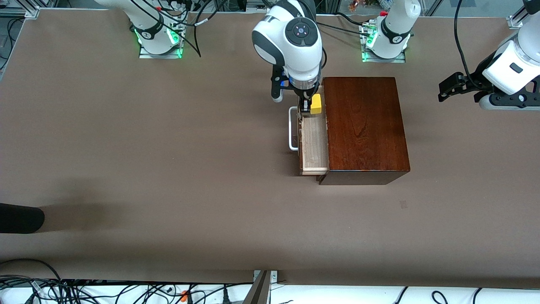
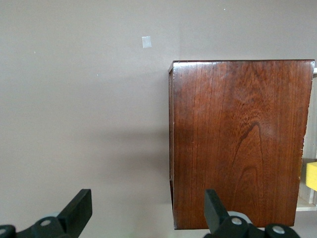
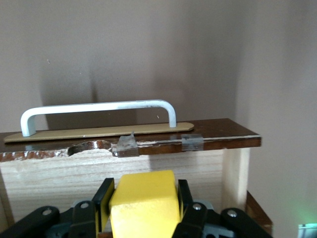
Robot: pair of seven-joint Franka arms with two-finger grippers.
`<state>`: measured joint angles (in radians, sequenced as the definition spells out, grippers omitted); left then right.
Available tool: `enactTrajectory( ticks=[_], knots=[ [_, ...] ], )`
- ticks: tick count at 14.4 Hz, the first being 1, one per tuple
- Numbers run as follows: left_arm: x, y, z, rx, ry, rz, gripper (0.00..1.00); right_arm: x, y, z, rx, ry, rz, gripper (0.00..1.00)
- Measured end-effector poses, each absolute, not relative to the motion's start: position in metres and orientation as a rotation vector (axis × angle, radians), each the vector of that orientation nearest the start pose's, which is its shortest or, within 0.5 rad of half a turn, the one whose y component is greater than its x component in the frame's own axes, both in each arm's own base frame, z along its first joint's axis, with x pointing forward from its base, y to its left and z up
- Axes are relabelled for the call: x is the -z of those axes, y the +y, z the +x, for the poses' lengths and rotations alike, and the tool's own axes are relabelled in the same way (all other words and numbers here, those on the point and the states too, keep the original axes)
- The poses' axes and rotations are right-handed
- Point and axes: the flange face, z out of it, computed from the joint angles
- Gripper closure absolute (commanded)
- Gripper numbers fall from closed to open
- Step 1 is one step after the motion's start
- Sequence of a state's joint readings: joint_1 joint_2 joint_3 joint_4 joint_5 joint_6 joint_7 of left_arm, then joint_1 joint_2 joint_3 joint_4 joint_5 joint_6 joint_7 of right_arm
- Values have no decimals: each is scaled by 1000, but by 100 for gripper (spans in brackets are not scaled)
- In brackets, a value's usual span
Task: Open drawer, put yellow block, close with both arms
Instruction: 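Lower the cube into the drawer and open the right gripper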
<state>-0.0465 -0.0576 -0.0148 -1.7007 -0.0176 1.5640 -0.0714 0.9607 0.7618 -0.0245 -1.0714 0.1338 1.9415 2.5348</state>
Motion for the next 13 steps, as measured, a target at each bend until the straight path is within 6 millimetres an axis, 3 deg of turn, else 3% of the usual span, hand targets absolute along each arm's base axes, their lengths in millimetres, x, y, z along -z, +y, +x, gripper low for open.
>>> enactTrajectory(
  ticks=[7, 8, 9, 10, 13],
  knots=[
    [-594, -34, 531, -126, -18, -3151, 0, -345, 634, 450, -182, 2243, -2069, 100],
    [-594, -34, 531, -127, -18, -3150, 0, -339, 635, 450, -181, 2243, -2068, 60],
    [-594, -34, 531, -127, -18, -3150, 0, -335, 636, 450, -181, 2242, -2065, 11],
    [-594, -34, 531, -127, -18, -3150, 0, -333, 638, 449, -182, 2243, -2059, 0],
    [-594, -34, 531, -128, -19, -3150, 0, -337, 639, 450, -183, 2240, -2048, 0]
  ],
)
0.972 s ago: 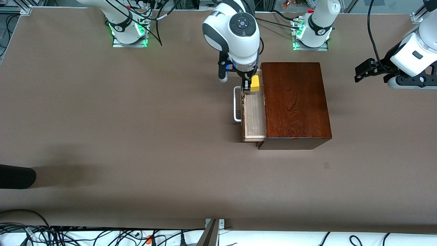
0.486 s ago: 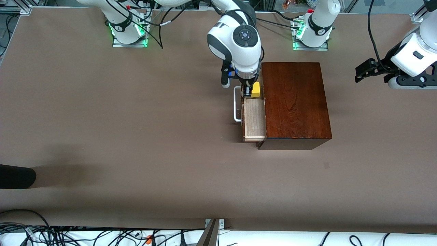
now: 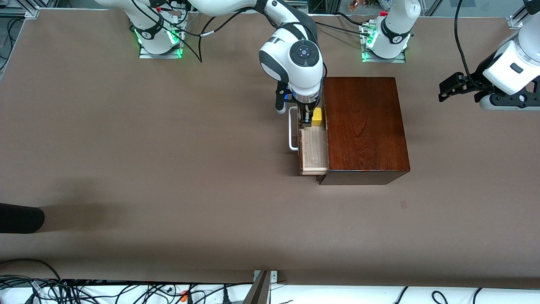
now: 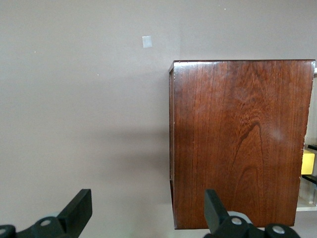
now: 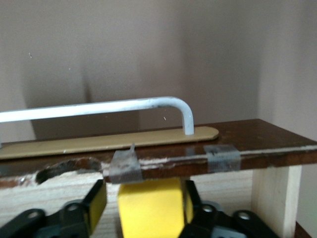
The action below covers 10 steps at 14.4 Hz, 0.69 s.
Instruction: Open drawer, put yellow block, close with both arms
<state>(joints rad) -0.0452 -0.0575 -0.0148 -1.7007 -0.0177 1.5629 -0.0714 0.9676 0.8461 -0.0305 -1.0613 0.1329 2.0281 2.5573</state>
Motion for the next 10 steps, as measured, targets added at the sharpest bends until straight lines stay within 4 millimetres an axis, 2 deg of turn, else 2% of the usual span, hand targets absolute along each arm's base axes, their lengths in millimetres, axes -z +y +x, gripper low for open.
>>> enactTrajectory(
  ticks=[3, 5, 8, 10],
  knots=[
    [-594, -34, 531, -129, -20, -3150, 0, -347, 635, 454, -172, 2252, -2050, 0],
    [-594, -34, 531, -131, -20, -3150, 0, -373, 627, 462, -168, 2265, -2042, 0],
    [-594, -33, 531, -135, -21, -3150, 0, -448, 591, 483, -168, 2220, -2096, 0],
    [-594, -33, 531, -136, -21, -3150, 0, -501, 551, 495, -157, 2048, -2275, 0]
  ],
)
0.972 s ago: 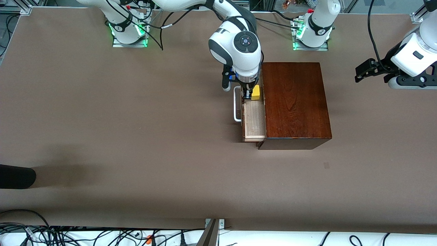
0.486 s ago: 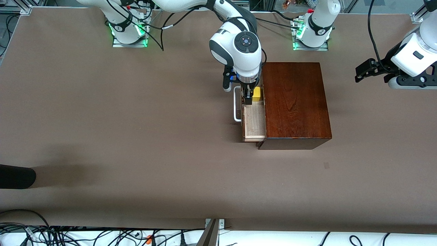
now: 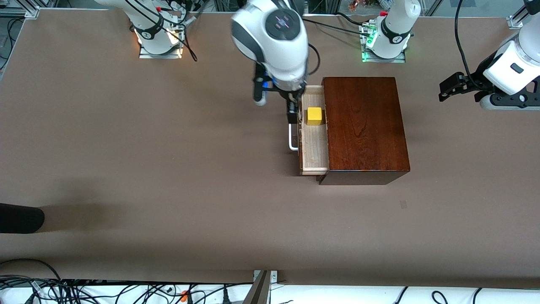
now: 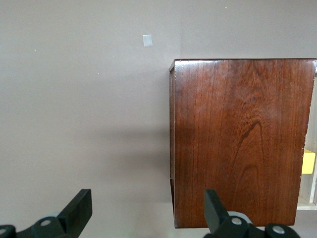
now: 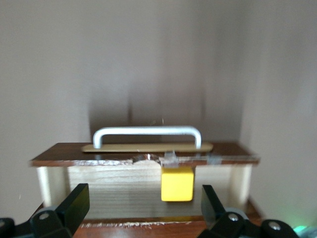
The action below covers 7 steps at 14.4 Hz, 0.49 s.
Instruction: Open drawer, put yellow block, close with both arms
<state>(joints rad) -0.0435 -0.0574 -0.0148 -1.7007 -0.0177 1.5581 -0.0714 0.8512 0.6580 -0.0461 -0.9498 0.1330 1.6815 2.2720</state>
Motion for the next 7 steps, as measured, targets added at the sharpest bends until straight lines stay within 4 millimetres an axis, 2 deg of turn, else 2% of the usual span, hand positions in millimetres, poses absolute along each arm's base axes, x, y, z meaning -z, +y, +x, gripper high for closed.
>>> enactTrajectory(
  ticks=[2, 3, 5, 7],
  knots=[
    [-594, -33, 531, -136, -22, -3150, 0, -542, 498, 513, -152, 1816, -2505, 0],
    [-594, -33, 531, -136, -22, -3150, 0, -554, 471, 522, -161, 1705, -2608, 0],
    [-594, -33, 531, -137, -22, -3150, 0, -564, 424, 542, -170, 1467, -2788, 0],
    [-594, -33, 531, -137, -22, -3150, 0, -566, 379, 559, -161, 1221, -2932, 0]
  ],
)
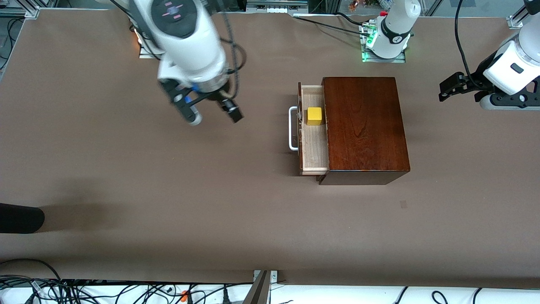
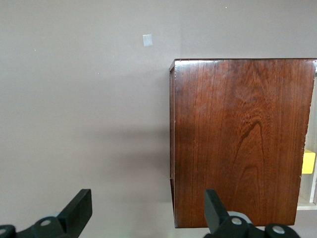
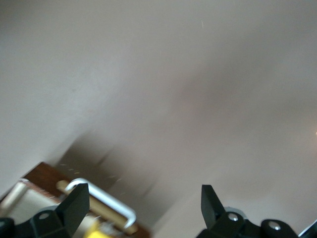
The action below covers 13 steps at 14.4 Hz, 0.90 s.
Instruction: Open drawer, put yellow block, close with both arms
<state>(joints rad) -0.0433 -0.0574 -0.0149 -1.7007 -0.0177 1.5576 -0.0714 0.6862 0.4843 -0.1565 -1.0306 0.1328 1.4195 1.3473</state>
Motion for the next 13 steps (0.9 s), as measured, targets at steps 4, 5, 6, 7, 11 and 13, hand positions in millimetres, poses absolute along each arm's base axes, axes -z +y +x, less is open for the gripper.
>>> enactTrajectory(
  ticks=[4, 5, 6, 7, 11, 13],
  knots=[
    [-594, -33, 531, -137, -21, -3150, 0, -578, 266, 573, -193, 789, -3090, 0],
    [-594, -33, 531, -137, -21, -3150, 0, -581, 235, 574, -204, 710, -3100, 0],
    [-594, -33, 531, -137, -22, -3150, 0, -583, 206, 573, -208, 633, -3102, 0],
    [-593, -33, 531, -138, -22, -3150, 0, -582, 179, 573, -212, 552, -3102, 0],
    [-593, -33, 530, -141, -23, -3149, 0, -574, 92, 572, -206, 278, -3147, 0],
    [-593, -33, 530, -142, -23, -3149, 0, -576, 51, 577, -185, 124, -3155, 0]
  ],
)
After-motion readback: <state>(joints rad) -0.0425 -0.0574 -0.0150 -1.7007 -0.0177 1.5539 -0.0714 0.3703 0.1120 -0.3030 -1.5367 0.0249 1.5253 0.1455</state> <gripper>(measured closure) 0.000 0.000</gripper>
